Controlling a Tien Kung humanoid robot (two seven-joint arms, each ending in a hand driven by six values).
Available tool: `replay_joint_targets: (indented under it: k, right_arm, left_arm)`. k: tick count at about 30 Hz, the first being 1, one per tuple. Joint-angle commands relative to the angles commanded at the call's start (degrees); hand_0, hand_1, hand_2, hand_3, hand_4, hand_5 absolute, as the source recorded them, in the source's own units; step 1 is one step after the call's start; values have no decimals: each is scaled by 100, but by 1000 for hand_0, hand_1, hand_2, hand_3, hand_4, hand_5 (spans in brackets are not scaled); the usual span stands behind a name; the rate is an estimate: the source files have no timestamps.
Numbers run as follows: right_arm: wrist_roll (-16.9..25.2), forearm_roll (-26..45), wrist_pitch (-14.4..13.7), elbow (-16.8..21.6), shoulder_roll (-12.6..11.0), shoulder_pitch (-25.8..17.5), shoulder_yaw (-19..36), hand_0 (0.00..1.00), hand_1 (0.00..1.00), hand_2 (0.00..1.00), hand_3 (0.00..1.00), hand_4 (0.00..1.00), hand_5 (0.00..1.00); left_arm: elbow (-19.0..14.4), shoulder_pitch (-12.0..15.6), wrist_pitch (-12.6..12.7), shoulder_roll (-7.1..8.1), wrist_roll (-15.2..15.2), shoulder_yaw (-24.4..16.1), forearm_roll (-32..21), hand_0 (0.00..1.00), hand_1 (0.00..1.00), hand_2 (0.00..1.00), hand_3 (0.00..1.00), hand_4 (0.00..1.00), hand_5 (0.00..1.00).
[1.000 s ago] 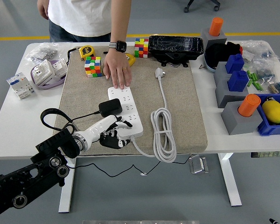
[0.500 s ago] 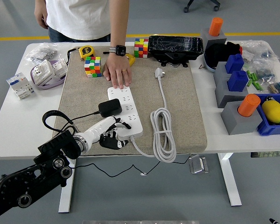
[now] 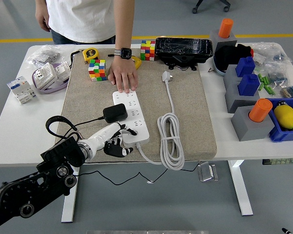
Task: Put the plug near the board,insert it into the board,press the button,pull the plug out
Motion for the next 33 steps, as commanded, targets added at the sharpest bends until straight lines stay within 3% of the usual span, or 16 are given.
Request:
replay_joint_targets:
  k: [5,6,9,11,12,17,18,20,23,24,28,33]
  right_arm:
    - [-3,-2,1,-9,1,-11,0,595,620,615,546,926,480]
    - [-1,-2,-1,-8,1,-15,2,595,620,615,546,926,479]
    - [-1,0,0,-10,2,-16,-7,595,620,615,546,926,479]
    - [-1,3,2,-8,3,-6,-24,595,620,615,546,926,479]
    - [0,7,2,-6,4,3,-31,595,620,614,546,925,478]
    - [2,23,5,-4,7,25,-57,595,620,614,546,925,478]
    - [2,27,4,-5,5,25,-62,594,620,614,547,925,476]
    - [2,32,7,-4,-3,23,-83,594,620,614,547,925,476]
    - [2,42,8,-5,-18,19,-117,594,620,614,547,925,476]
    - [2,45,9,-5,-22,18,-126,595,620,613,546,925,475]
    - [6,58,12,1,-33,9,-155,595,620,613,546,925,475]
    - [5,53,11,3,-32,-26,-146,595,620,614,547,926,475]
  left_arm:
    - [-303,60,209,60,-384,-169,-156,59,61,144,746,717,126]
    - [-375,71,311,78,-549,-216,-271,79,59,162,679,717,112]
    - [-436,78,816,104,-1186,-319,-744,79,59,162,679,717,112]
    - [-323,45,1144,87,-1619,-372,-928,79,59,162,679,717,112]
    - [-235,19,1290,73,-1784,-397,-964,207,164,314,583,837,245]
    - [232,-159,1793,-5,-2365,-432,-662,207,164,314,583,837,245]
    - [323,-201,1853,-25,-2419,-434,-542,391,503,542,568,883,204]
    - [599,-338,1917,-86,-2457,-440,-217,391,503,542,568,883,204]
    - [988,-545,1675,-158,-2245,-404,240,391,503,542,568,883,204]
    - [1091,-593,1612,-175,-2193,-383,302,722,766,753,768,998,287]
    - [1439,-741,1432,-236,-2020,-251,450,722,766,753,768,998,287]
    - [1765,-799,1536,-316,-2087,-128,462,727,762,755,769,998,322]
